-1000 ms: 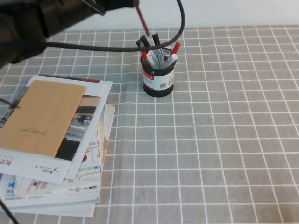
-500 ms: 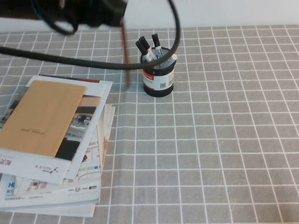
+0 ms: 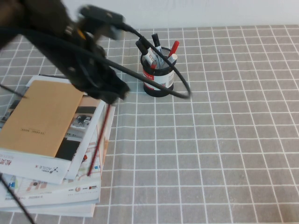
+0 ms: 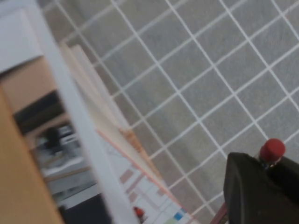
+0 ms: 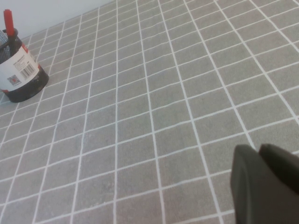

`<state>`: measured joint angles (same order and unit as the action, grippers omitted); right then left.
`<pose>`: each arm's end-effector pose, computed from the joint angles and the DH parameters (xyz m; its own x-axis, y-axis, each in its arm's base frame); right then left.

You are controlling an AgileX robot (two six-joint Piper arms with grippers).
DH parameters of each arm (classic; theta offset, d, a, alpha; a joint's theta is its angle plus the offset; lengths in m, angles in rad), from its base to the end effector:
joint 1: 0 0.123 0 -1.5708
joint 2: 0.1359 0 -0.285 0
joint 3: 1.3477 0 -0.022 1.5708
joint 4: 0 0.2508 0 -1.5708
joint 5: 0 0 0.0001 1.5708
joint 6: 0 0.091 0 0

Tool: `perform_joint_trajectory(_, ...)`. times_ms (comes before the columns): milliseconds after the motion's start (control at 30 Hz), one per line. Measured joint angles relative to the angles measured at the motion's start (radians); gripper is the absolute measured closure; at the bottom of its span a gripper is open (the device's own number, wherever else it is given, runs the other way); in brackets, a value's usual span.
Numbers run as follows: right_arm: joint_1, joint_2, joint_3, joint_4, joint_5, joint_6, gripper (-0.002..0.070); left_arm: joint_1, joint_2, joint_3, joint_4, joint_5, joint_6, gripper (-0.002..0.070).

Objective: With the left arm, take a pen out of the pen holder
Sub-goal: 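Take a marker out of the pen holder and lay it on the table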

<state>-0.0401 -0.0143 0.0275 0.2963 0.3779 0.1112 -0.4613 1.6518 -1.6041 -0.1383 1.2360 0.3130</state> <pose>0.0526 0.0077 0.1722 -0.2875 0.3877 -0.8758 0.0490 0.9192 0.3908 0.3030 -0.1638 0.3493 -0.6750 0.6280 -0.3873 0.6870 0.7264 -0.0195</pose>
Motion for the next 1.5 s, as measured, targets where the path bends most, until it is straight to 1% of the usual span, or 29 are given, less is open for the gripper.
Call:
perform_joint_trajectory(100,0.000,0.000,0.000,0.000,0.000,0.000,0.0689,-0.040,0.051,0.000,0.000,0.000,-0.017,0.0649)
perform_joint_trajectory(133,0.000,0.000,0.000,0.000,0.000,0.000,0.0689,-0.069,0.109,-0.004,0.000,0.000,-0.040,0.0649)
perform_joint_trajectory(267,0.000,0.000,0.000,0.000,0.000,0.000,0.0689,-0.085,0.229,-0.039,-0.040,0.000,-0.105,0.0649)
perform_joint_trajectory(433,0.000,0.000,0.000,0.000,0.000,0.000,0.0689,-0.069,0.351,-0.166,-0.094,0.000,-0.155,0.0649)
perform_joint_trajectory(600,0.000,0.000,0.000,0.000,0.000,0.000,0.0689,-0.066,0.448,-0.357,-0.090,0.000,-0.228,0.0649)
perform_joint_trajectory(700,0.000,0.000,0.000,0.000,0.000,0.000,0.0689,-0.060,0.495,-0.421,-0.091,0.000,-0.270,0.0649)
perform_joint_trajectory(967,0.000,0.000,0.000,0.000,0.000,0.000,0.0689,-0.020,0.566,-0.439,-0.089,-0.009,-0.351,0.0649)
perform_joint_trajectory(1200,0.000,0.000,0.000,0.000,0.000,0.000,0.0689,0.003,0.584,-0.439,-0.040,-0.007,-0.421,0.0649)
perform_joint_trajectory(1500,0.000,0.000,0.000,0.000,0.000,0.000,0.0689,0.047,0.596,-0.439,-0.028,-0.003,-0.522,0.0650)
